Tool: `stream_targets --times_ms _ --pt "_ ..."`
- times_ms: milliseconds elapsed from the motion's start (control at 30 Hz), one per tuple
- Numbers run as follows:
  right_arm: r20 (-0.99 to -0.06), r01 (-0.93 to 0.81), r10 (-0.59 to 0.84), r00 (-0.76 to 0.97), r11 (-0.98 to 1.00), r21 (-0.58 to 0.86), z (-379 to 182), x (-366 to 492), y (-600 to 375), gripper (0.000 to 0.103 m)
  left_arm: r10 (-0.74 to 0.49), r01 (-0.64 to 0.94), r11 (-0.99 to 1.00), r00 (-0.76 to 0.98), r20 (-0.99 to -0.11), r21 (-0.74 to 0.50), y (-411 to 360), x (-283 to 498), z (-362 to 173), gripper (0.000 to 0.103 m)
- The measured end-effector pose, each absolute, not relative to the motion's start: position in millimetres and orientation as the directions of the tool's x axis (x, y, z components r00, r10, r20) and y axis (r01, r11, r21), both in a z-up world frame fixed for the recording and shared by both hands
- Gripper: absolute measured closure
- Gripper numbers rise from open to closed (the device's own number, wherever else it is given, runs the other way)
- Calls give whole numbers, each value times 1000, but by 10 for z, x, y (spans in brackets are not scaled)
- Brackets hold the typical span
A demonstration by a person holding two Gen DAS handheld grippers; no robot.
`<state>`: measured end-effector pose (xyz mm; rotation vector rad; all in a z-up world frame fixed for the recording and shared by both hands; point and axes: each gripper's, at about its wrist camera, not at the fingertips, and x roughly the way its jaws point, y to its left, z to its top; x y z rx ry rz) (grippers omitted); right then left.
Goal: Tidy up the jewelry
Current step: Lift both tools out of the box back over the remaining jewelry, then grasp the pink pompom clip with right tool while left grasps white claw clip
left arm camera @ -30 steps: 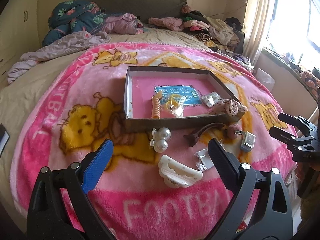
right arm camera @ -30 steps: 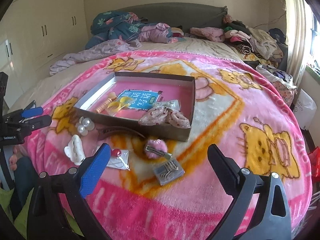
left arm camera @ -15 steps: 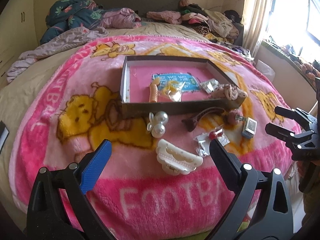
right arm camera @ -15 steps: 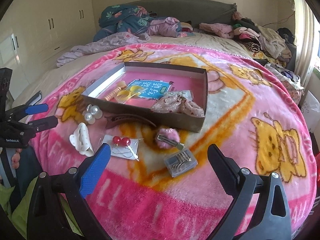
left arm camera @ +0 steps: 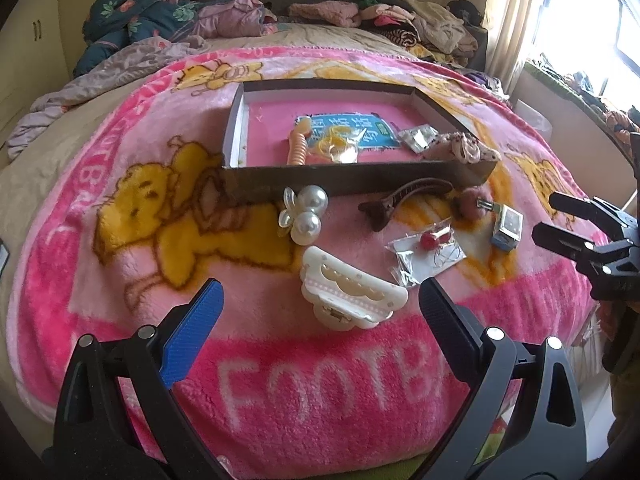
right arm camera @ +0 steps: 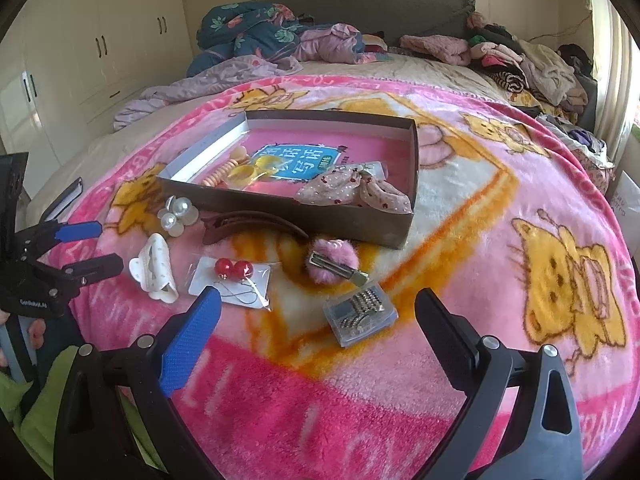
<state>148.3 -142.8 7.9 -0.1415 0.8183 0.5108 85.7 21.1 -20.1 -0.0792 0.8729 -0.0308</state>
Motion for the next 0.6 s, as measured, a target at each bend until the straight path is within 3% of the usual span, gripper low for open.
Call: stream_targets --times_ms 600 --pt "-740 -488 386 551 868 90 -134 1722 -1466 9 -73 49 997 572 -817 -54 30 1020 -559 14"
